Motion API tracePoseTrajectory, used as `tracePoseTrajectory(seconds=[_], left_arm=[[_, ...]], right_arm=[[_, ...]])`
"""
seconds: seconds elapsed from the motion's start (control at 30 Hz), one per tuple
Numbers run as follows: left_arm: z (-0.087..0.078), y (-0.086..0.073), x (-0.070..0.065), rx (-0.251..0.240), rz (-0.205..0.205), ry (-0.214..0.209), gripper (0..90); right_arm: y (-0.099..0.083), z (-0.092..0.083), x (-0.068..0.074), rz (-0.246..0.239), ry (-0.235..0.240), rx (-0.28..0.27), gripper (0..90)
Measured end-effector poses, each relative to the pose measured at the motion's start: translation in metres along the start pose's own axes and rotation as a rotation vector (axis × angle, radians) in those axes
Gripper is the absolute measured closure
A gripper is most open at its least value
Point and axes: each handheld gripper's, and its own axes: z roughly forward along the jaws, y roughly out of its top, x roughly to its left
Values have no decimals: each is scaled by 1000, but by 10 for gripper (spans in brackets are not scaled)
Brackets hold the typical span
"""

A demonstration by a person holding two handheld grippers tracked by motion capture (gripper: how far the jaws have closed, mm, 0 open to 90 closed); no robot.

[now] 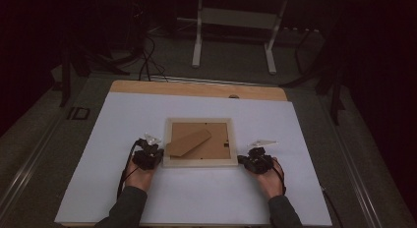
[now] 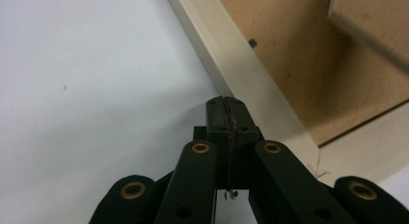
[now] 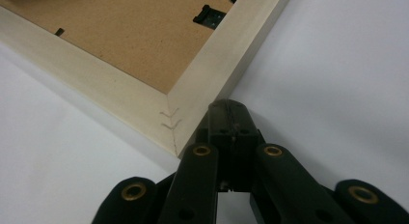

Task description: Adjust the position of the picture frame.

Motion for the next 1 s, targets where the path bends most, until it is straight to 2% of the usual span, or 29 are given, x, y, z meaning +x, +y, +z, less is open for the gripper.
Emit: tracePoseTrajectory(seconds=[0.03,0.07,0.1,0.2,0.23,0.27,0.3,0.47,0.5,0.53,0.57,0.67,0.7,0.77,1.0], left_arm=[[-1,6,-4,-9,21,19,900],[-1,6,-4,-9,21,19,900],[-3,12,-7,-7,56,33,900],[-3,13,-8,-7,66,36,900],[-3,11,-4,-19,69,11,900],[-3,11,-4,-19,69,11,900],[-3,10,-1,-24,46,-8,900],[-2,7,1,-35,52,3,900],[-1,4,6,-33,32,-9,900],[-1,4,6,-33,32,-9,900],[0,-1,10,-32,5,-22,900],[-1,-6,13,-32,-3,-33,900],[-1,-10,17,-27,-20,-61,900],[-1,-12,19,-31,-36,-80,900],[-3,-16,20,-41,-65,-103,900]], right_arm=[[0,0,0,-2,-8,-3,900],[0,0,0,-2,-8,-3,900],[1,1,-1,0,-11,-6,900],[1,1,-1,3,-8,-8,900],[1,1,-1,4,-7,-8,900],[1,1,-1,4,-7,-8,900],[0,1,-1,5,-5,-8,900],[-1,0,0,10,23,-3,900],[-1,0,1,5,25,-2,900],[-2,0,3,3,20,-7,900],[-2,1,4,3,16,-11,900],[-2,2,7,-2,15,-18,900],[-2,2,8,-2,15,-19,900],[-2,3,8,4,18,-21,900],[-2,3,7,9,21,-21,900]])
